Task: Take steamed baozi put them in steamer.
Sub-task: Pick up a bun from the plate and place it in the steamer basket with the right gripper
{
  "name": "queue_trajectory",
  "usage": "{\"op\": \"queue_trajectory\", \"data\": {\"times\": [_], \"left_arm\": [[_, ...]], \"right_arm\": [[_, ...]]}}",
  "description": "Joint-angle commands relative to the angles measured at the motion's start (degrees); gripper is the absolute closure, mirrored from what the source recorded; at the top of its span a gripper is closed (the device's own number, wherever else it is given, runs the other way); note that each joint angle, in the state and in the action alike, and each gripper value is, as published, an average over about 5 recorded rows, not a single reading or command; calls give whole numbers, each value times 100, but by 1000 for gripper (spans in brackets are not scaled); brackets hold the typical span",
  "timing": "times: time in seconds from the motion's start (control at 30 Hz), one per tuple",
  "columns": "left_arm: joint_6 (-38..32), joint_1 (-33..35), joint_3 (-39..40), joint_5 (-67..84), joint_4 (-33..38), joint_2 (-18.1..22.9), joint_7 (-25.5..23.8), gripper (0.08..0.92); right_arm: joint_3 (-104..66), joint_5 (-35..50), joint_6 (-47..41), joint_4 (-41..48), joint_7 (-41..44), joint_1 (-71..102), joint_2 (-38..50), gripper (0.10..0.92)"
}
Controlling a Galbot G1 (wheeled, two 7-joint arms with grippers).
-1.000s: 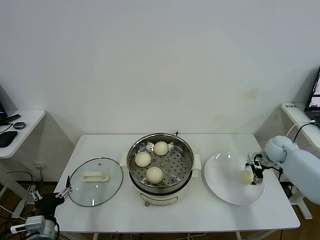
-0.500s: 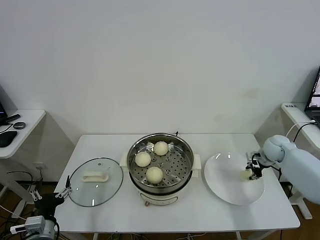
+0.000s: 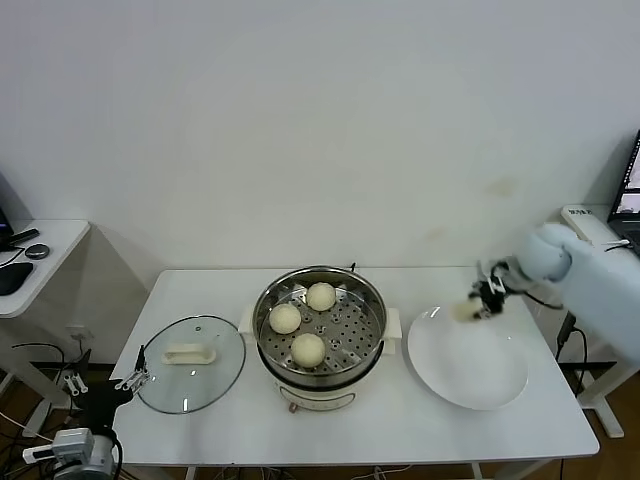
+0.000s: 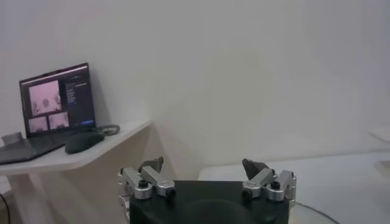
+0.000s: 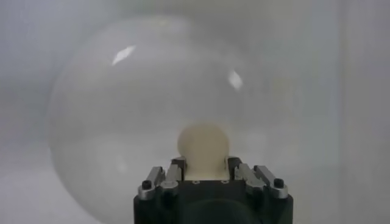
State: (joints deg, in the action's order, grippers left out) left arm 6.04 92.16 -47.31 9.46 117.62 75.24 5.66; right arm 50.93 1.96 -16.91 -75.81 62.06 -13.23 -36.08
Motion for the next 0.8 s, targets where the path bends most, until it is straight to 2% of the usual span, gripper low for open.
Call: {"op": "queue_trajectory", "data": {"times": [0.03, 0.13, 0.27, 0.8], "left_arm": [[-6, -62, 44, 8, -50, -12, -2, 177], [-6, -100, 111, 4, -50, -8, 0, 177], [-3, -112, 142, 1, -17, -6, 2, 177], [-7, -41, -126, 68, 66, 56, 9, 177]], "right_arm": [[3430, 3365, -1390, -1999, -752, -4219, -508, 576], [3550, 4074, -1951, -2436, -1193, -4344, -822, 575], [3512, 4333, -2369, -2683, -1594, -3983, -1138, 575], [2906, 3512, -2479, -1594, -2086, -2086, -1984, 575]]}}
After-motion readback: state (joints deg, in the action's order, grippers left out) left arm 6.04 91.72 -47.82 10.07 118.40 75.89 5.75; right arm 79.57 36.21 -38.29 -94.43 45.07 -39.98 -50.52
